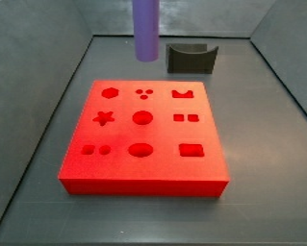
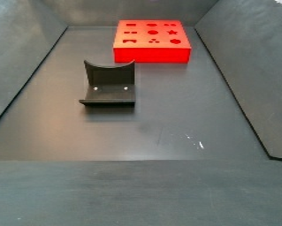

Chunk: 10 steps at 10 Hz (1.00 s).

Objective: Insert the round object.

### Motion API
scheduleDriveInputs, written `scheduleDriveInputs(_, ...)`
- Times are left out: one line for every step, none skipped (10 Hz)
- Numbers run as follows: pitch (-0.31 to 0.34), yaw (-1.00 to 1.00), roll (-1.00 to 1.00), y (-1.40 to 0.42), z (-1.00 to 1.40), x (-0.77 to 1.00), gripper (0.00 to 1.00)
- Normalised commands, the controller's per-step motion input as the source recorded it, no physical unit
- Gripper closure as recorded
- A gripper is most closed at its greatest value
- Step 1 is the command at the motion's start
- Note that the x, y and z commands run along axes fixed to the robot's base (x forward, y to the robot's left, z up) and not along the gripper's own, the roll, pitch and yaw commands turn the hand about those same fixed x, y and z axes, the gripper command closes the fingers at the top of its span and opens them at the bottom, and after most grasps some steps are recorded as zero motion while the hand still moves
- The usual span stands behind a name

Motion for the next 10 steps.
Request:
scheduleDriveInputs(-0.084, 0.0, -0.03, -0.24, -0.35, 0.0, 1.0)
scheduleDriveInputs(-0.121, 0.0, 0.0, -0.36, -0.57, 0.0, 1.0)
scheduleDriveInputs(-0.151, 0.0, 0.07, -0.21, -0.75, 0.0, 1.0)
scheduleDriveInputs(-0.131, 0.0, 0.06, -0.05, -0.67, 0.0, 1.0)
scheduleDriveInputs(-0.093, 0.0, 0.03, 0.0, -0.53, 0.0, 1.0)
scheduleDriveInputs(-0.071, 0.0, 0.0, 0.08, -0.51, -0.02, 1.0)
scheduleDriveInputs(-0.1, 0.0, 0.0, 0.0, -0.54, 0.0, 1.0)
scheduleDriveInputs(-0.104, 0.0, 0.0, 0.0, -0.49, 0.0, 1.0)
scheduleDriveInputs(-0.076, 0.0, 0.02, 0.0, -0.43, 0.0, 1.0)
scheduleDriveInputs(-0.071, 0.0, 0.02, 0.0, -0.41, 0.0, 1.0)
